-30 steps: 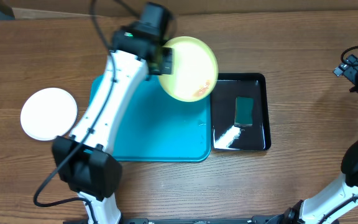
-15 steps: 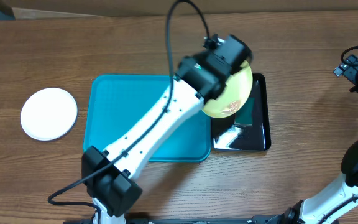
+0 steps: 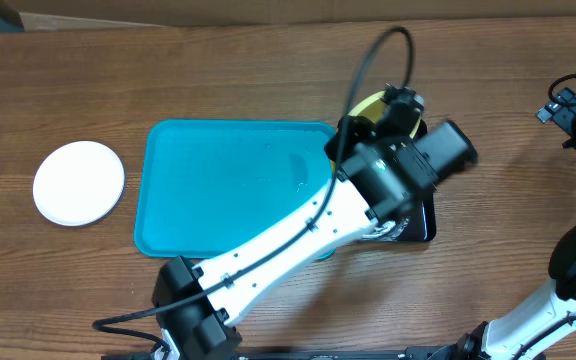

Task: Clean dirty plates on tray and stack at the side
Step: 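Lift the yellow plate with the left gripper and swing it over the trays, then lower the yellow plate onto the plate stack at left and release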

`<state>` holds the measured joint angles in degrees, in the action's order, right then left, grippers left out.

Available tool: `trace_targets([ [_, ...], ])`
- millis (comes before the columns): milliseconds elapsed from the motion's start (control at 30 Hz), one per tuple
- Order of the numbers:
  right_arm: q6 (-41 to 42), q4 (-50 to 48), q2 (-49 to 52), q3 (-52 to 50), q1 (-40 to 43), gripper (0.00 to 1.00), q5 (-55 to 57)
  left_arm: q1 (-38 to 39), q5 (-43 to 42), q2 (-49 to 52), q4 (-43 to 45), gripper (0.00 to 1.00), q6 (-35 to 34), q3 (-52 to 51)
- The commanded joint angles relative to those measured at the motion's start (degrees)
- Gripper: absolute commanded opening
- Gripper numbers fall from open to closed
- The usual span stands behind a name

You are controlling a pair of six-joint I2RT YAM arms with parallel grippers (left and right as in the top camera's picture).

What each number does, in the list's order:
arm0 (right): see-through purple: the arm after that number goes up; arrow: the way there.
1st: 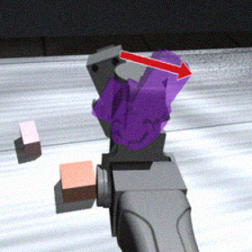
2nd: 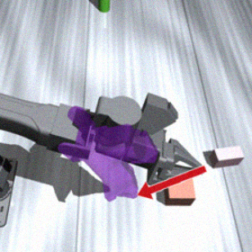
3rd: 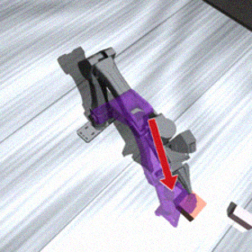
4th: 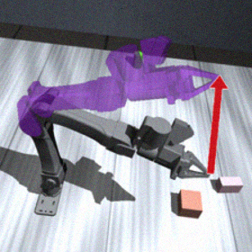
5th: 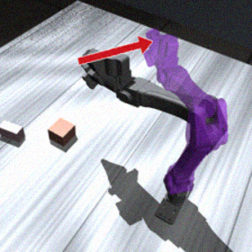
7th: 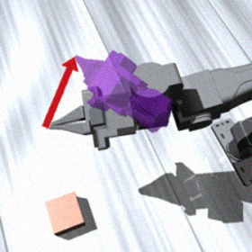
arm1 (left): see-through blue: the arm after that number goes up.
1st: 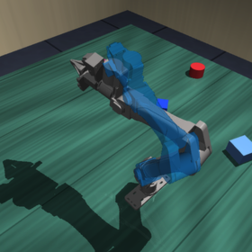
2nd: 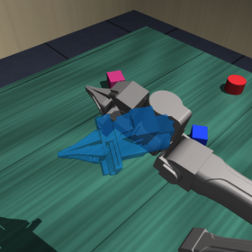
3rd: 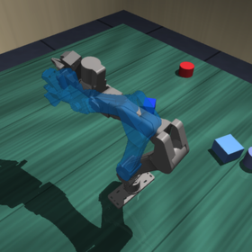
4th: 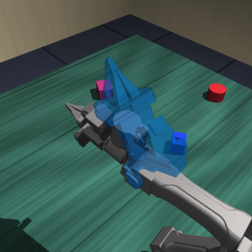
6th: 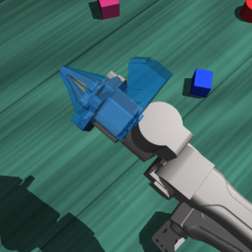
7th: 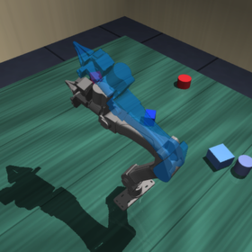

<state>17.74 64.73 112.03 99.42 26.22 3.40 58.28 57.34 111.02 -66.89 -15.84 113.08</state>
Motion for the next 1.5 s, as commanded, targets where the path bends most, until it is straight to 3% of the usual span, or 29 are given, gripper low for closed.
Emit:
trace_targets([
  [0,-0.2,-0.2,-0.8,0.7,-0.1,1.0,0.6,3.0,13.0,-2.0,0.0,0.04,0.7,1.6],
  [233,-0.2,-0.2,-0.8,0.7,-0.1,1.0,0.6,8.2,20.8,-2.0,0.1,0.04,0.7,1.6],
  [400,-0.2,-0.2,-0.8,0.7,-0.1,1.0,0.6,8.7,20.1,-2.0,0.0,0.04,-0.8,1.6],
  [633,-0.2,-0.2,-0.8,0.7,-0.1,1.0,0.6,2.2,-2.9,-1.9,0.1,0.04,-10.9,0.7],
  [767,-0.2,-0.2,-0.8,0.7,-0.1,1.0,0.6,-4.8,-10.7,-1.6,0.4,0.04,-16.3,-1.6],
  [933,-0.2,-0.2,-0.8,0.7,-0.1,1.0,0.6,-18.7,-34.2,-1.6,0.7,0.04,-12.8,-2.4],
  [1067,-0.2,-0.2,-0.8,0.7,-0.1,1.0,0.6,-34.5,-58.3,-1.6,-0.4,0.04,-9.2,-2.4],
  [1167,-0.2,-0.2,-0.8,0.7,-0.1,1.0,0.6,-47.3,-71.9,-1.6,-2.6,0.04,-6.4,-2.4],
  [1267,-0.2,-0.2,-0.8,0.7,-0.1,1.0,0.6,-60.1,-78.2,-1.6,-5.0,0.04,-5.7,-2.4],
  [1467,-0.2,-0.2,-0.8,0.7,-0.1,1.0,0.6,-82.3,-78.4,-1.6,-9.3,0.04,-5.3,-2.6],
])
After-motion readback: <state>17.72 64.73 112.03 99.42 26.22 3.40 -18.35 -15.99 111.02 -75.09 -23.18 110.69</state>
